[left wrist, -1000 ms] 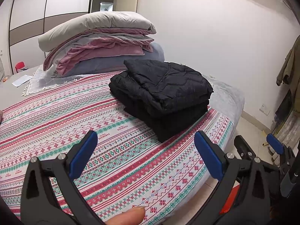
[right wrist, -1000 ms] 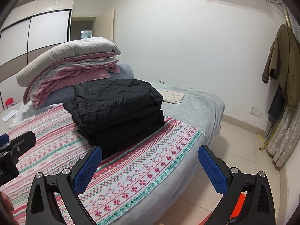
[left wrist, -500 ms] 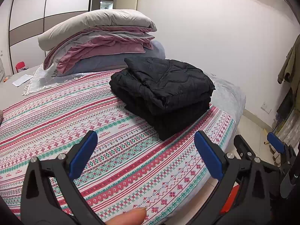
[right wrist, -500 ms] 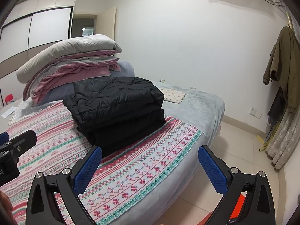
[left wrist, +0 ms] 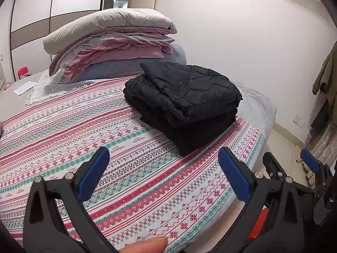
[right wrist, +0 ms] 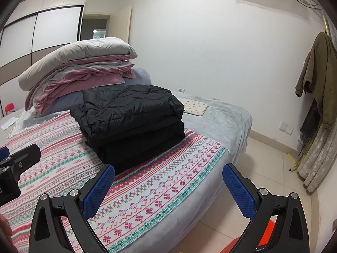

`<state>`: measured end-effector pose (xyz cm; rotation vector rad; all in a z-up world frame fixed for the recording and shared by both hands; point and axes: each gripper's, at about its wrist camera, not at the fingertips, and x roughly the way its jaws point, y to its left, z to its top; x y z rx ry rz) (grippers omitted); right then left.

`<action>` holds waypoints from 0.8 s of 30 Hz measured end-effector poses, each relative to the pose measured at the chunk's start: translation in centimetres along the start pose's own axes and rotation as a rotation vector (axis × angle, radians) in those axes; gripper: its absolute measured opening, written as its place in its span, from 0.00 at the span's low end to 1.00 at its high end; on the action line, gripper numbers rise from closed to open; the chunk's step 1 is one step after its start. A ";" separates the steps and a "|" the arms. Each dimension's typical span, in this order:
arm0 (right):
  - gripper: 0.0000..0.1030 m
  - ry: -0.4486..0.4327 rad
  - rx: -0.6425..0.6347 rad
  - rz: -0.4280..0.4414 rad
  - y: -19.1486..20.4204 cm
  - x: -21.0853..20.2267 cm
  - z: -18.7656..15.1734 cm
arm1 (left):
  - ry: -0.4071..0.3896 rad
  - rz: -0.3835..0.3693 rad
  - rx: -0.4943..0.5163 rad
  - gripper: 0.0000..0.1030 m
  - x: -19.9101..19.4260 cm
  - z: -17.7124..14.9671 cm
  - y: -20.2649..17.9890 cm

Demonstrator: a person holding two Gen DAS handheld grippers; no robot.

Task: Fold large clothes

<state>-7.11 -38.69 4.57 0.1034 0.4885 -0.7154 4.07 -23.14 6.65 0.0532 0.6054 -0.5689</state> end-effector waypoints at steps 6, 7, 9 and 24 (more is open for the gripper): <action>1.00 0.005 0.000 -0.001 -0.1 0.1 -0.1 | 0.009 -0.006 0.009 0.99 0.2 -0.2 -0.3; 1.00 0.005 0.000 -0.001 -0.1 0.1 -0.1 | 0.011 -0.009 0.011 0.99 0.2 -0.2 -0.3; 1.00 0.006 0.000 0.000 -0.1 0.1 -0.1 | 0.017 -0.012 0.011 0.99 0.3 -0.3 -0.3; 1.00 0.010 -0.005 0.001 0.0 0.3 -0.2 | 0.035 -0.026 0.000 0.99 0.4 -0.4 -0.2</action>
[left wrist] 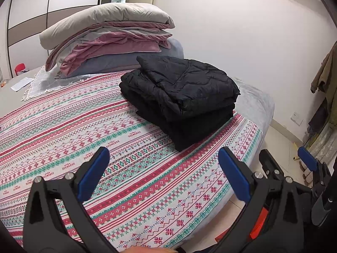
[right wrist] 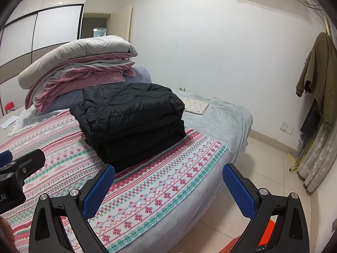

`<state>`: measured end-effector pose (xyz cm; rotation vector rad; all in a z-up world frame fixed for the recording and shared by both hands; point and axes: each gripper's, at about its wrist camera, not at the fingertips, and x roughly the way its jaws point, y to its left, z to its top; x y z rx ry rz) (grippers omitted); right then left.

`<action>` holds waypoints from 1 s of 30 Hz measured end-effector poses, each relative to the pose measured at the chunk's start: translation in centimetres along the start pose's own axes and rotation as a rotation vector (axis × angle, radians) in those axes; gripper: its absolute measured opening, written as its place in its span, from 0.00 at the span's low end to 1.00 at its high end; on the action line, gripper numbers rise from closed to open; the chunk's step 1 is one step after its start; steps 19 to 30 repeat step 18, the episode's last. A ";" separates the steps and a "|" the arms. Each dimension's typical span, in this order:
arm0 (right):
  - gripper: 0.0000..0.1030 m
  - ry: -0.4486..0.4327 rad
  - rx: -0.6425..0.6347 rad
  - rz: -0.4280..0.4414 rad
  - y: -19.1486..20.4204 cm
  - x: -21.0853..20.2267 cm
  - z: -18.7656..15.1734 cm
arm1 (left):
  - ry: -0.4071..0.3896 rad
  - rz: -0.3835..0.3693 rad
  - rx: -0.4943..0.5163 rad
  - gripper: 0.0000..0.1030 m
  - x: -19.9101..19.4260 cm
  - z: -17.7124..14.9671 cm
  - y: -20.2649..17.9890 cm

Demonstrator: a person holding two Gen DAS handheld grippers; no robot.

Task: Fold large clothes

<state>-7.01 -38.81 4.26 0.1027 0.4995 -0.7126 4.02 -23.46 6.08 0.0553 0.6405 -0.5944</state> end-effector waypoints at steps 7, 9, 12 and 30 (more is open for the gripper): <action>1.00 0.002 -0.004 0.000 0.0 0.2 -0.1 | 0.000 -0.002 0.013 0.99 -0.1 -0.1 -0.3; 1.00 0.002 -0.005 0.001 0.0 0.2 -0.1 | 0.001 -0.002 0.013 0.99 -0.1 -0.1 -0.3; 1.00 0.002 -0.004 0.000 0.0 0.2 -0.1 | 0.000 -0.006 0.014 0.99 -0.1 -0.1 -0.3; 1.00 0.003 -0.005 0.001 0.0 0.2 -0.1 | 0.002 -0.004 0.019 0.99 0.0 -0.2 -0.5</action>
